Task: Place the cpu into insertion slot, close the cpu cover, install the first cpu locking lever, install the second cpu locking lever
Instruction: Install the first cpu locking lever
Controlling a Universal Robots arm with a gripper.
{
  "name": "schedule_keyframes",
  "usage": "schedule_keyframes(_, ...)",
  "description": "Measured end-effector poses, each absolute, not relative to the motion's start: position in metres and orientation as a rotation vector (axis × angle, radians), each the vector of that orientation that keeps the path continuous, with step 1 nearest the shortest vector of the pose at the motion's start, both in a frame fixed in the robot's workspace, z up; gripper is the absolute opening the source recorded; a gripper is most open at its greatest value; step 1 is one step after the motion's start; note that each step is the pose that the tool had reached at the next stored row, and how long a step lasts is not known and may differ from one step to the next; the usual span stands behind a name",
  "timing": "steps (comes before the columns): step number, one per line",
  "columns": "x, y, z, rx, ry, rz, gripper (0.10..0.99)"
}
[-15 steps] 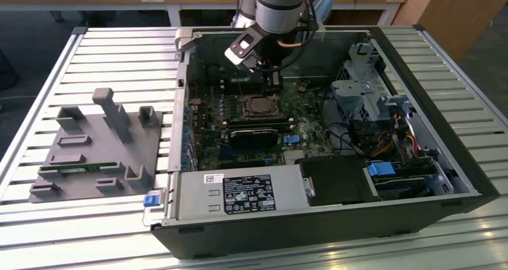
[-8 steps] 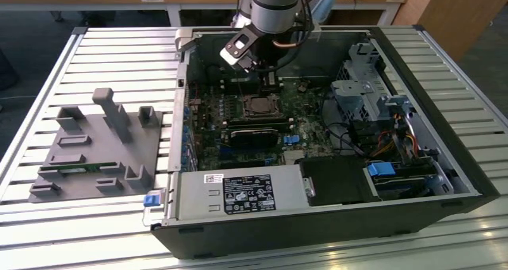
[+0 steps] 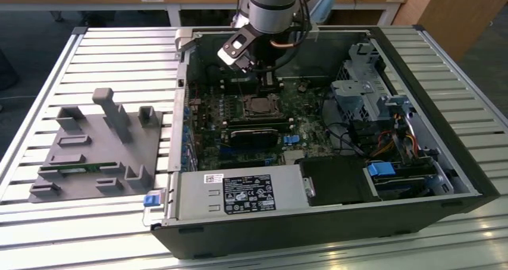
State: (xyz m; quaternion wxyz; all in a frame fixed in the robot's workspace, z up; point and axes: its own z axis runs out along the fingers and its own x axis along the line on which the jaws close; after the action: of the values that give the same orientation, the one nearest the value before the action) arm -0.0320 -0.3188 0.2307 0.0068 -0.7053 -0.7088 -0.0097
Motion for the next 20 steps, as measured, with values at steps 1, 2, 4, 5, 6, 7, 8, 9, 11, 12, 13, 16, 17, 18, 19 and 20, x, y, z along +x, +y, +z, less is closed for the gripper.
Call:
schedule_keyframes(1,-0.032,-0.319,0.231,-2.206,-2.217,-0.03,0.106)
schedule_keyframes(2,-0.032,-0.319,0.231,-2.206,-2.217,-0.03,0.106)
schedule_keyframes(4,-0.032,-0.319,0.233,-2.206,-2.217,-0.03,0.106)
schedule_keyframes(5,-0.032,-0.319,0.241,-2.206,-2.217,-0.03,0.106)
schedule_keyframes(6,-0.032,-0.319,0.243,-2.206,-2.217,-0.03,0.106)
schedule_keyframes(7,-0.032,-0.319,0.246,-2.206,-2.217,-0.03,0.106)
schedule_keyframes(8,-0.032,-0.319,0.249,-2.206,-2.217,-0.03,0.106)
schedule_keyframes(9,-0.032,-0.319,0.252,-2.206,-2.217,-0.03,0.106)
schedule_keyframes(11,-0.032,-0.319,0.259,-2.206,-2.217,-0.03,0.106)
schedule_keyframes(12,-0.032,-0.319,0.262,-2.206,-2.217,-0.03,0.106)
schedule_keyframes(13,-0.032,-0.319,0.265,-2.206,-2.217,-0.03,0.106)
schedule_keyframes(16,-0.032,-0.319,0.271,-2.206,-2.217,-0.03,0.106)
schedule_keyframes(17,-0.032,-0.319,0.272,-2.206,-2.217,-0.03,0.106)
schedule_keyframes(18,-0.032,-0.319,0.272,-2.206,-2.217,-0.031,0.106)
schedule_keyframes(19,-0.032,-0.319,0.272,-2.204,-2.22,-0.031,0.106)
schedule_keyframes(20,-0.032,-0.319,0.272,-2.198,-2.226,-0.031,0.106)
